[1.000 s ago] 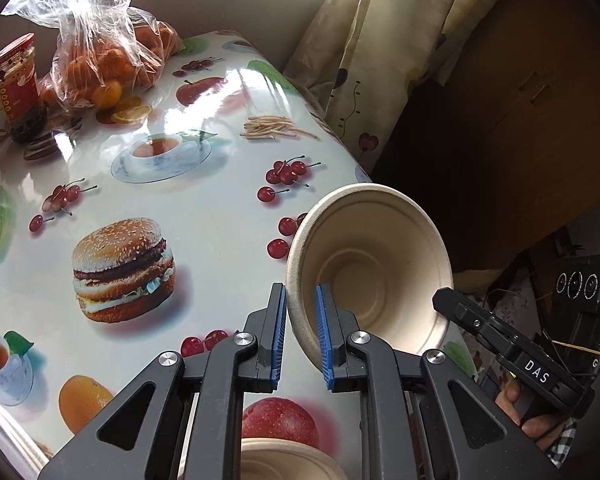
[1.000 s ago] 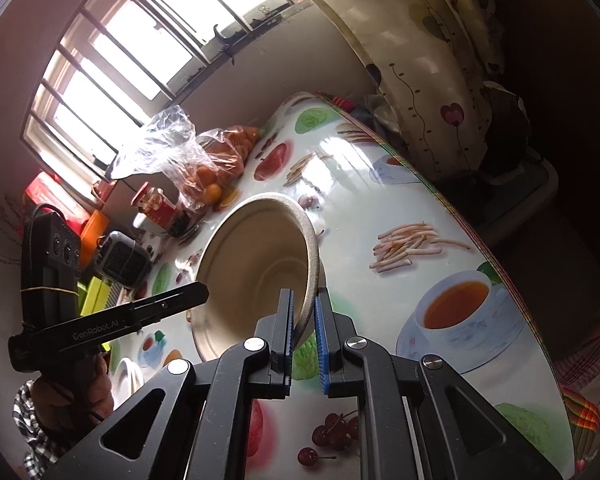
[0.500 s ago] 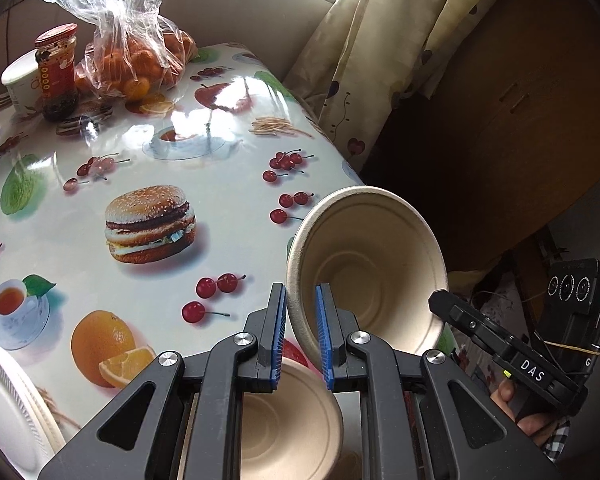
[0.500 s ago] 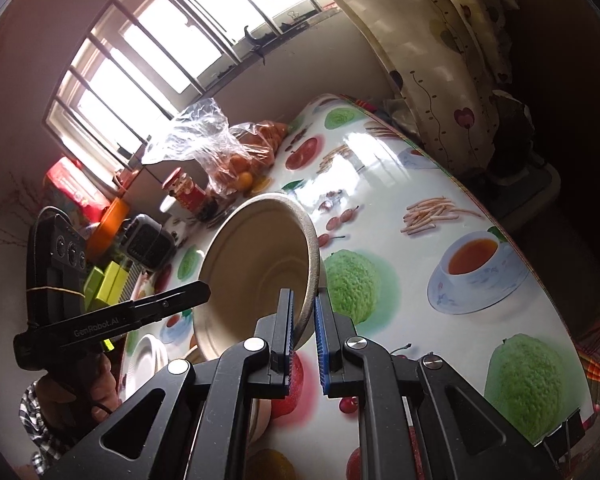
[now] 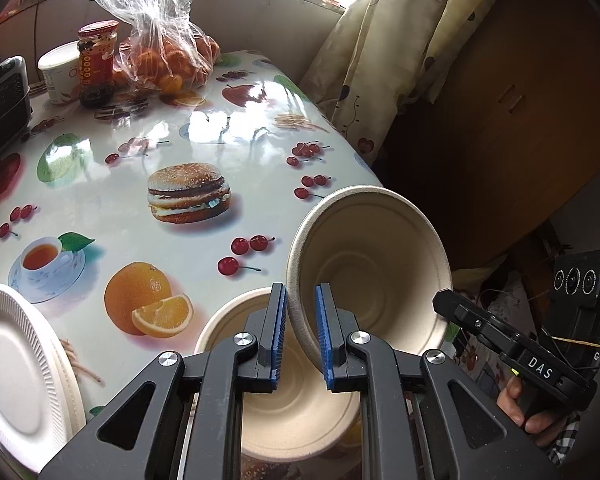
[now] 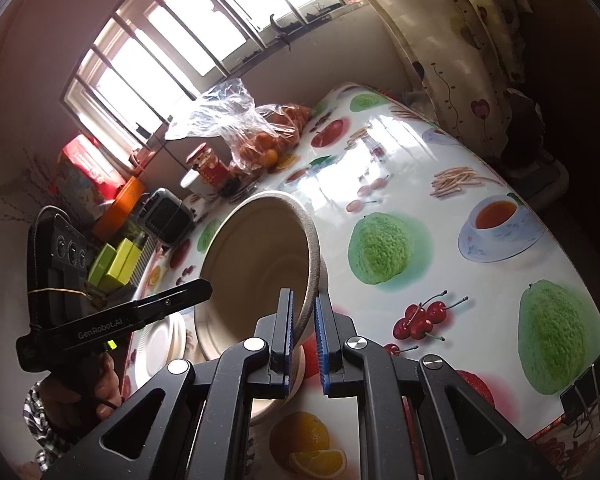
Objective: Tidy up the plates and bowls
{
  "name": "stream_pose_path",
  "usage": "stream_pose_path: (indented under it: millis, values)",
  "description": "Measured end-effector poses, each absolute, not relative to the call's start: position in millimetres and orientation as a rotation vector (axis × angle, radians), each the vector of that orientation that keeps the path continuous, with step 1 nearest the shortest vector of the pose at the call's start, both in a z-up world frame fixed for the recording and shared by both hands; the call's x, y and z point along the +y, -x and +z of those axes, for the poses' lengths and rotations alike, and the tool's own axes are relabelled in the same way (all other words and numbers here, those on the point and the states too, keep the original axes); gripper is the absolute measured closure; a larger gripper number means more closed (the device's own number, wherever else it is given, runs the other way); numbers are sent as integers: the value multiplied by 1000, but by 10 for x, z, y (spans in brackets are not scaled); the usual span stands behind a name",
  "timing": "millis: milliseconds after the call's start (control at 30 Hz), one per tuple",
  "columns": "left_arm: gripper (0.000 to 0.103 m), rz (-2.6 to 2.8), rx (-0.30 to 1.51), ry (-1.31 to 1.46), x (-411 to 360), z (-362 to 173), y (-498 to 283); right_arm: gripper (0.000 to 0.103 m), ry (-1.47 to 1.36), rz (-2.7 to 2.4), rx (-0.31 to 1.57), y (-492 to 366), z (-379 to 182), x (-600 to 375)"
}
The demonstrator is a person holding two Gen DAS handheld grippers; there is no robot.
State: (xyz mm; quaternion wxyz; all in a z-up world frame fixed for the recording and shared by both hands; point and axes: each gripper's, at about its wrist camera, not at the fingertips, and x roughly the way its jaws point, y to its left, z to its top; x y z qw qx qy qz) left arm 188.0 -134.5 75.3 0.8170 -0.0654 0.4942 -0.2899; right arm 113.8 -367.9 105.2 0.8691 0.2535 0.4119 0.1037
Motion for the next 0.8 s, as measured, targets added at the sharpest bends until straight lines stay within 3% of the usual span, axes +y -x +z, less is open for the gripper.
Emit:
stream_pose_path:
  millis: [800]
  values:
    - [88, -557, 1050, 150, -918, 569, -1573, 92, -499, 261, 927, -1004, 867, -3294]
